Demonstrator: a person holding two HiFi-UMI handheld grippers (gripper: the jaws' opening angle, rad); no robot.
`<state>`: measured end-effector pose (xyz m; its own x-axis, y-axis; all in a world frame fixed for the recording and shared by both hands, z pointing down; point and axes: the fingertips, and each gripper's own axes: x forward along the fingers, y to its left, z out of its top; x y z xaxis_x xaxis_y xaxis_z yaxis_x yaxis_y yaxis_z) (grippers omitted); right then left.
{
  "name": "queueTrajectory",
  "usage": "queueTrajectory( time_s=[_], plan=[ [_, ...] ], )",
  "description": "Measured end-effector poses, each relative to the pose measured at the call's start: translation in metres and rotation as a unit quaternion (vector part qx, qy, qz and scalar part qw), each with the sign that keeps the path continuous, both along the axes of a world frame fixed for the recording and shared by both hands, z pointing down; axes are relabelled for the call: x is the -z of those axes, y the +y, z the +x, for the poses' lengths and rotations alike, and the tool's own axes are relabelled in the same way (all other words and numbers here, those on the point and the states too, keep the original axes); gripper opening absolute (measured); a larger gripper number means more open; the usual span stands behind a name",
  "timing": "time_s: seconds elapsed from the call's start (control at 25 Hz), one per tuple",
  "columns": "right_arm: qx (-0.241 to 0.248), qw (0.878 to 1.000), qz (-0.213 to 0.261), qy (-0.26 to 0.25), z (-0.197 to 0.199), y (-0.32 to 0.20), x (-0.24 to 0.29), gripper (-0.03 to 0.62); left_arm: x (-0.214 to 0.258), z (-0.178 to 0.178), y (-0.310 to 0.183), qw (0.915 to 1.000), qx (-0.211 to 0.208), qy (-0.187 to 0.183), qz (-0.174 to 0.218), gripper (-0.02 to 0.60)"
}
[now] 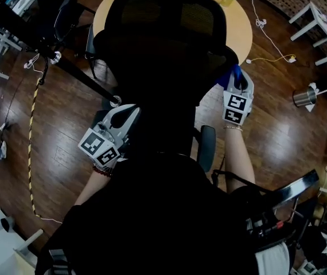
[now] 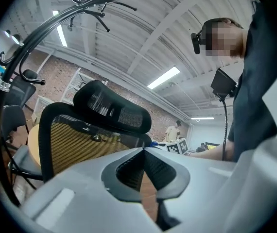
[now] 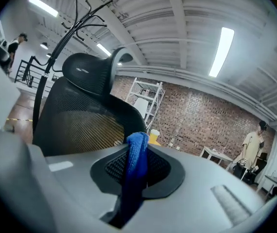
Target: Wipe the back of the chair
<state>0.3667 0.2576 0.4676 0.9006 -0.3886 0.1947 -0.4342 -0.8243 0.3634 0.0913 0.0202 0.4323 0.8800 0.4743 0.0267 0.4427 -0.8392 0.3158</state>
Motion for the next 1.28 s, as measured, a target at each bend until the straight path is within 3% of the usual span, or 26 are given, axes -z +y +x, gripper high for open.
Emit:
queueTrajectory(
  time_s=[0.28,0.68,0.84,1.08,1.28],
  plan=[
    [-0.005,0.999,-0.024,0.034,-0.002,-0.007,-0.002,0.029,-0.008,0.003,-0.007,1.0000,0.003,-0.008,-0.001,0.006],
    [-0.016,0.999,-0.038,0.015,-0.004,-0.016,-0.009,0.029,-0.008,0.002,-0.018,0.9999,0.008,-0.004,-0.006,0.006],
    [0.008,0.999,-0.043,0.011,-0.007,-0.040,-0.013,0.031,-0.007,-0.003,-0.018,1.0000,0.000,-0.003,0.000,0.006],
    [-0.020,1.000,0.001,0.006,-0.006,-0.073,-0.016,0.029,-0.008,-0.012,-0.047,0.9998,0.020,-0.007,-0.003,0.006],
    [-0.004,1.000,0.010,0.006,-0.009,-0.105,-0.015,0.029,-0.011,-0.021,-0.072,0.9995,0.028,-0.016,0.000,0.006]
  ],
)
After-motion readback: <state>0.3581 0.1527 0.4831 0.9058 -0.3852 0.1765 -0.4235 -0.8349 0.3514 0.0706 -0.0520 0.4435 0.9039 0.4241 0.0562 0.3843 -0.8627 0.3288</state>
